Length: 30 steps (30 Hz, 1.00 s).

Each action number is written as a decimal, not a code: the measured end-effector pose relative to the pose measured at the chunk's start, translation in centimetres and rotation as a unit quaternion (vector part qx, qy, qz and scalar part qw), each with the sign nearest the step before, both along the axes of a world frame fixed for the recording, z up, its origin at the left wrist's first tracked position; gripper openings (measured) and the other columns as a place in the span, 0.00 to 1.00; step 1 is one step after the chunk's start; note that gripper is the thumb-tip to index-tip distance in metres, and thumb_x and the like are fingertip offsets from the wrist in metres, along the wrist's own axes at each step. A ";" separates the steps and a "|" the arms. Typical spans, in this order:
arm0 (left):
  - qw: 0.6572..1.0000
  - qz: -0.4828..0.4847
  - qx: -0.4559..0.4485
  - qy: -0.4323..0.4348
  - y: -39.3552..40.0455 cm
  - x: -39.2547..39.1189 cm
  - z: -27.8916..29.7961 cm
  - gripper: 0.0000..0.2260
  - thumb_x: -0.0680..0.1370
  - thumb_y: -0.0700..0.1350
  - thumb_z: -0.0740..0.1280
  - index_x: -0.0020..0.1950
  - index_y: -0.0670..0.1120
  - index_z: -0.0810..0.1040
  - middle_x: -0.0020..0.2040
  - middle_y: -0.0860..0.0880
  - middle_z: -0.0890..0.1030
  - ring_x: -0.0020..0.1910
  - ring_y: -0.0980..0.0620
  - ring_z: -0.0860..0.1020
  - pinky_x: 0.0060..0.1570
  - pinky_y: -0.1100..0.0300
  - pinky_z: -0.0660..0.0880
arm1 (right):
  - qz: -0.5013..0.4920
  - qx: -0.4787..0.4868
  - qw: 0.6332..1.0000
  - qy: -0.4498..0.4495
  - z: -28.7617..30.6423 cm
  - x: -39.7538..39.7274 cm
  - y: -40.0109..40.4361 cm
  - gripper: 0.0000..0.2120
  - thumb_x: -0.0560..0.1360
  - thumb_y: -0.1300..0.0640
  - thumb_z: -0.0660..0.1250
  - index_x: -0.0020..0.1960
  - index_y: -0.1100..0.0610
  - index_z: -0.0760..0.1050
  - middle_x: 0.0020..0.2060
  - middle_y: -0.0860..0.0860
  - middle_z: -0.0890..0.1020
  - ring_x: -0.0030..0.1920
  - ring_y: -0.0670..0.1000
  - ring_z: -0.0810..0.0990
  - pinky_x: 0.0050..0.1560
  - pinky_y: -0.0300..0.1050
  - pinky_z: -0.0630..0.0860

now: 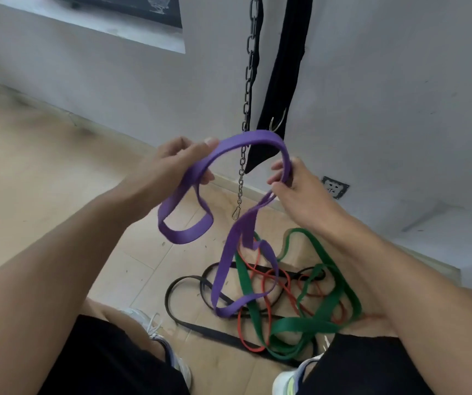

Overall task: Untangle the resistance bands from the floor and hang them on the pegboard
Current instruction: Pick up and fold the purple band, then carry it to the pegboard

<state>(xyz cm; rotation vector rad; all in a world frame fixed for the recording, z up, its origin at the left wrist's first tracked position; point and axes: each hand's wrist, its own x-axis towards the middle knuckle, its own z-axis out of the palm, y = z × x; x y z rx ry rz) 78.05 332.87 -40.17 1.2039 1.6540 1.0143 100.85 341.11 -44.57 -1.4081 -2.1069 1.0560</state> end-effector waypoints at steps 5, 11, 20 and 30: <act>0.997 -0.080 -0.006 0.014 -0.3 2.6 -0.8 0.30 0.63 0.62 0.82 0.58 0.52 0.77 0.46 0.48 0.86 0.44 0.48 0.85 0.49 0.50 0.80 | 0.066 0.036 0.995 0.072 2.5 0.4 -1.7 0.16 0.73 0.56 0.76 0.55 0.43 0.75 0.47 0.44 0.86 0.47 0.46 0.84 0.53 0.48 0.82; 0.986 -0.108 0.057 0.113 -0.3 4.1 -1.3 0.26 0.61 0.59 0.81 0.53 0.51 0.79 0.39 0.50 0.84 0.39 0.51 0.83 0.43 0.50 0.82 | 0.096 0.031 0.991 0.085 2.9 0.8 -2.5 0.23 0.69 0.57 0.80 0.56 0.45 0.71 0.48 0.42 0.86 0.50 0.42 0.81 0.51 0.33 0.74; 0.980 -0.029 0.163 0.114 -0.3 4.7 -1.3 0.13 0.67 0.48 0.82 0.48 0.50 0.85 0.41 0.54 0.87 0.41 0.57 0.85 0.47 0.60 0.83 | 0.110 0.016 0.989 -0.092 -1.9 0.2 -1.8 0.14 0.73 0.50 0.77 0.54 0.51 0.77 0.48 0.46 0.83 0.50 0.50 0.82 0.52 0.48 0.80; 0.983 0.018 0.181 -0.026 -0.4 3.4 -0.1 0.14 0.69 0.48 0.80 0.50 0.52 0.79 0.40 0.54 0.84 0.37 0.55 0.82 0.43 0.63 0.78 | 0.045 -0.113 0.984 0.130 0.0 0.3 -0.7 0.07 0.80 0.53 0.72 0.54 0.54 0.79 0.44 0.48 0.85 0.43 0.46 0.84 0.52 0.45 0.81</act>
